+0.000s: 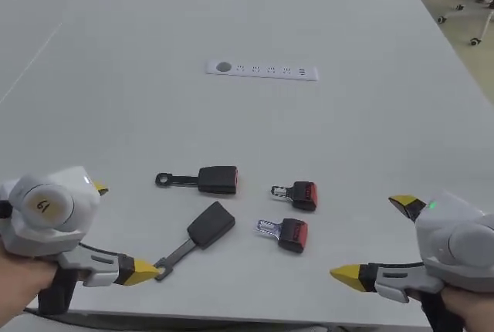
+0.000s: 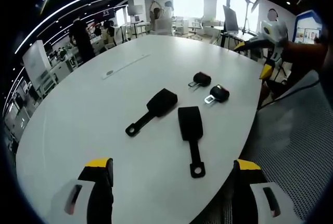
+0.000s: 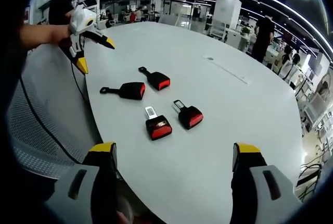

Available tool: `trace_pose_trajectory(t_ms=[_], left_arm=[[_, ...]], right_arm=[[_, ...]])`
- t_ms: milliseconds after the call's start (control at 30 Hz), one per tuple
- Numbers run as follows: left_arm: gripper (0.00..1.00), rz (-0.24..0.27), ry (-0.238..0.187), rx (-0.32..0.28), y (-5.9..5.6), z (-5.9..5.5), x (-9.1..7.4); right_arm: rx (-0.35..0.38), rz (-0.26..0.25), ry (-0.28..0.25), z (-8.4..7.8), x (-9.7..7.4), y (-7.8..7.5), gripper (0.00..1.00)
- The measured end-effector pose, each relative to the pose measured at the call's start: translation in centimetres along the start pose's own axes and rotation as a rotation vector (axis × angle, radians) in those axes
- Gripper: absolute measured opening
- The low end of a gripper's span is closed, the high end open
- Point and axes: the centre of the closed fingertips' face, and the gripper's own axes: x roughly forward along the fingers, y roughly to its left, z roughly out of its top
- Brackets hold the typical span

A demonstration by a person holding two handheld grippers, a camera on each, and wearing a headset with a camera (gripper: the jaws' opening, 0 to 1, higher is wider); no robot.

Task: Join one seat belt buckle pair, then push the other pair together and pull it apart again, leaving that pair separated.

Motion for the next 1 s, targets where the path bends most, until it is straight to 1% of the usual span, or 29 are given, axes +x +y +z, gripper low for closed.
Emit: trace_pose_trajectory(t_ms=[267,467,600,667,733,800,867,933,1000], left_arm=[[0.98,0.002,-0.002,0.0,0.0,0.3,-0.1],[0.96,0.006,0.001,0.005,-0.1,0.5,-0.2],[0.92,-0.012,-0.003,0.016,-0.6,0.8,-0.2],[0.91,-0.016,0.003,0.017,-0.8,0.9,-0.1],[0.91,-0.019,0.009,0.016,-0.8,0.7,-0.1],[0.9,-0.025,0.015,0.024,-1.2,0.9,0.0],[0.9,-0.033,0.015,0.027,-1.3,1.0,0.1],[0.87,-0.053,-0.005,0.046,-1.5,1.3,0.3],[0.86,-0.068,0.001,0.045,-1.9,1.5,0.7]], right_arm=[[-0.001,0.003,-0.005,-0.1,0.0,0.3,0.89],[0.004,0.007,-0.011,-0.2,-0.1,0.5,0.88],[0.013,0.009,-0.014,-0.2,0.1,0.4,0.84],[0.018,0.015,-0.021,-0.1,0.2,0.4,0.82],[0.018,0.015,-0.025,0.0,0.3,0.4,0.82],[0.016,0.019,-0.029,0.1,0.4,0.5,0.81],[0.016,0.034,-0.033,0.2,0.5,0.8,0.78],[0.011,0.047,-0.034,0.1,0.8,1.0,0.73],[0.002,0.078,-0.044,0.4,0.8,1.5,0.61]])
